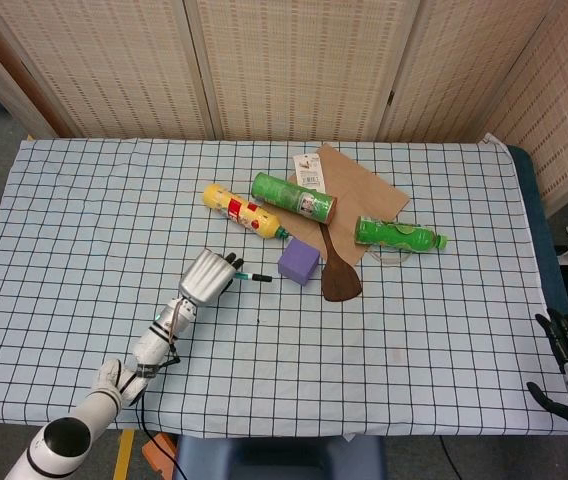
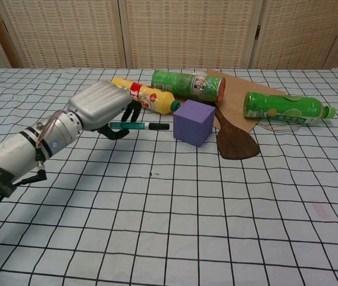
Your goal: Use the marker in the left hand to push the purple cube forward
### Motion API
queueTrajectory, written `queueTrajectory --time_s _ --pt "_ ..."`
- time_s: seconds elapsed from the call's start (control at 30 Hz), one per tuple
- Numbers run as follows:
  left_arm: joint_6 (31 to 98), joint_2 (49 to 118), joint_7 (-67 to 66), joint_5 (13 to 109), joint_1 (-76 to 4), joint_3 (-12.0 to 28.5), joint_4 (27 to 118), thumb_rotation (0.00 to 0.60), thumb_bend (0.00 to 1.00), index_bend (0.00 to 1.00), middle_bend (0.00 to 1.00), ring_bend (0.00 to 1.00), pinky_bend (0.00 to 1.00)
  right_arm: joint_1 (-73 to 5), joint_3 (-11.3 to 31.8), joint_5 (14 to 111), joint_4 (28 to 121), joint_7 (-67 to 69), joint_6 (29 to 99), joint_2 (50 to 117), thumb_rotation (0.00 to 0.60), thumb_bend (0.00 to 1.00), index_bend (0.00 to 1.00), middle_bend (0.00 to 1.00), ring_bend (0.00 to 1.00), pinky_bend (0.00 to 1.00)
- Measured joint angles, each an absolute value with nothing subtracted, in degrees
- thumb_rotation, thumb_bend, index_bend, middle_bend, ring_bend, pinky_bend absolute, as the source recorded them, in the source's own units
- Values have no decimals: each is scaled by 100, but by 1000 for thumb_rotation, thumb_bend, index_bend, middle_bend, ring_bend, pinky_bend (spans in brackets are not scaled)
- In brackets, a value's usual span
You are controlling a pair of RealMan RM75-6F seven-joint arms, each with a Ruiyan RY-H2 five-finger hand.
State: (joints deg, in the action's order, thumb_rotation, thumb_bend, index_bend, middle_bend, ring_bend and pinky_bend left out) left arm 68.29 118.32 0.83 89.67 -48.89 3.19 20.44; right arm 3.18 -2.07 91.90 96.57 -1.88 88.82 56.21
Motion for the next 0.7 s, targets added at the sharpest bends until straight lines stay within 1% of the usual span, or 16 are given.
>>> queueTrajectory --time_s 0.2,0.3,0.43,0.57,0.63,0.67,0.7 --pt "7733 11029 -120 8968 -3860 130 2877 600 655 770 752 782 959 337 -281 9424 9669 -272 8950 5671 600 125 0 0 0 0" --pt "8008 10614 -186 8923 -3360 33 3251 600 651 764 749 781 960 332 -307 9517 9681 -355 8959 5711 600 126 0 0 0 0" --pt "8072 10261 -223 8854 -2865 -126 3565 600 643 746 735 782 959 310 -334 9617 9715 -485 8936 5777 600 126 0 0 0 0" --pt "7967 10276 -315 8889 -2757 -243 3518 600 627 724 709 781 959 291 -371 9744 9750 -590 8918 5832 600 126 0 0 0 0" --pt "7910 10314 -405 8918 -2753 -271 3461 600 621 674 672 781 959 285 -387 9793 9755 -623 8920 5856 600 125 0 0 0 0" --pt "7849 10328 -478 8932 -2751 -290 3433 600 618 634 643 781 959 282 -390 9798 9754 -626 8921 5860 600 125 0 0 0 0" --pt "7787 10329 -530 8937 -2749 -303 3426 600 614 570 600 781 957 281 -391 9794 9751 -620 8919 5858 600 125 0 0 0 0"
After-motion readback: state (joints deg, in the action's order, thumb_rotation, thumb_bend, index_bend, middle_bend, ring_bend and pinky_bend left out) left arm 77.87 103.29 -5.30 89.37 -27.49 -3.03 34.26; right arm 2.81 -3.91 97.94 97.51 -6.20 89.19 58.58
